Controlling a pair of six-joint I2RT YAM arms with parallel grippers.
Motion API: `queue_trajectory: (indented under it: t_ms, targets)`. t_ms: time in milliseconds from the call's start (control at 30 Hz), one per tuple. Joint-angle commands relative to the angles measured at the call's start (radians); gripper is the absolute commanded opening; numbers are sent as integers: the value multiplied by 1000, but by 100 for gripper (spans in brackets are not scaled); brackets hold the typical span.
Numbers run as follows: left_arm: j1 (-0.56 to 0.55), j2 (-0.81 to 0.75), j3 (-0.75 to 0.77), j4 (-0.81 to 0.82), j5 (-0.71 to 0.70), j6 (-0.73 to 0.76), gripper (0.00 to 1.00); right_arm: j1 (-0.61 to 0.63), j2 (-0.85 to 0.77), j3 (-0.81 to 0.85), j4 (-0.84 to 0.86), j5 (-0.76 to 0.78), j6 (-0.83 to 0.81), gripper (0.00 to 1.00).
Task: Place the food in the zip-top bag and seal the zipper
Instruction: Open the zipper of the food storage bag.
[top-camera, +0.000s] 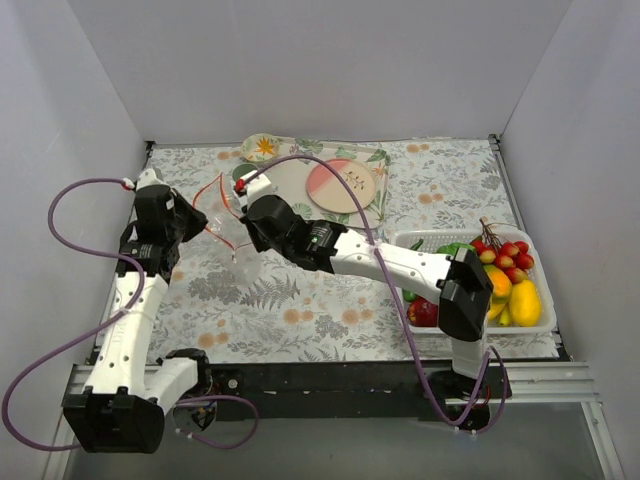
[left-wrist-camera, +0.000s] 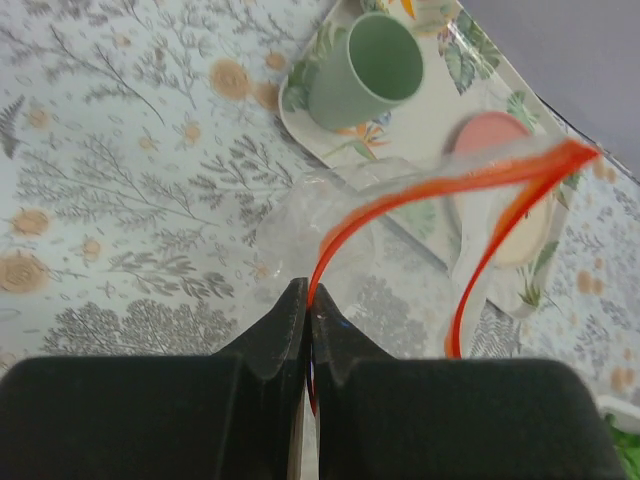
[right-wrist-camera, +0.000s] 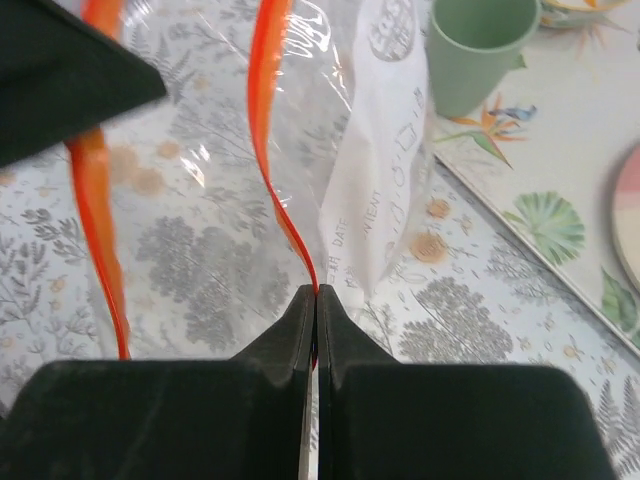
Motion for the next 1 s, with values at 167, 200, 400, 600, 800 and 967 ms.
queue_trajectory:
  t_ms: [167,200,400,600,800,967]
  targets:
    - [-285,152,278,-87,-507,132,0,-56,-143,-191,-31,70,88,1]
    - [-329,178,294,-112,-572,126,0,-61,-151,-209,-17,64,105,1]
    - [-589,352,340,-291,-805,5,0,-138,-258,-404,141,-74,155,2]
    - [-639,410,305,-281,-723,-101,0,-138,-335,-548,235,-112,189,43]
    - [-644,404,296,-250,-674,-103,0,-138,-346,-550,272,-77,201,59]
    - [-644,401,288,-233,-642,-107,0,-138,-318,-498,299,-94,197,63]
